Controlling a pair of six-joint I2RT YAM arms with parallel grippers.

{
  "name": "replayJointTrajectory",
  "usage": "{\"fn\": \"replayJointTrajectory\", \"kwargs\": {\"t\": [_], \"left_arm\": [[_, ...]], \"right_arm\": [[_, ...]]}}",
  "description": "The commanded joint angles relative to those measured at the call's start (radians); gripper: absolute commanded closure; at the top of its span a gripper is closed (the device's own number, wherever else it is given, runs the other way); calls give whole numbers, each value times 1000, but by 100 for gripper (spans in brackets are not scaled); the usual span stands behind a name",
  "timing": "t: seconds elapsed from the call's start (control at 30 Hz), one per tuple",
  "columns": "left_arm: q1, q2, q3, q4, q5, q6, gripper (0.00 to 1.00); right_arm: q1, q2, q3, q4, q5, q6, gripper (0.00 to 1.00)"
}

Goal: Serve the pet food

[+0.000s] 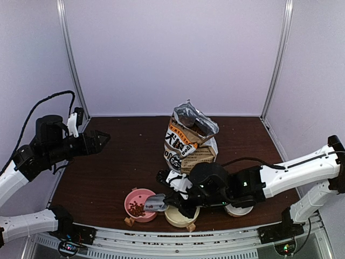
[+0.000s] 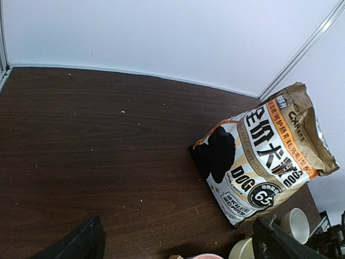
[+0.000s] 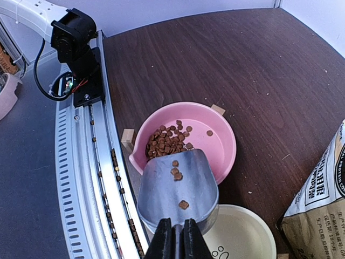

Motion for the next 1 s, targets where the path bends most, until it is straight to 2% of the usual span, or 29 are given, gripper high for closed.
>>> {"fn": "replayJointTrajectory", "kwargs": {"t": [0.0,0.23,0.37,0.7,0.97], "left_arm": [[5,-2,33,21,21,22,2],[6,-5,40,8,53,31,2],[6,-4,38,-5,67,37,2],[5,-8,40,-20,79,44,2],[6,2,44,-25,87,50,2]], "right_arm": [[4,16,85,-114,49,-61,100],[3,49,196,-301,62,-146,100],[4,61,239,-355,86,-194,100],[3,117,336,-388,40,-233,100],[4,106,348,-371,46,-210,100]]}}
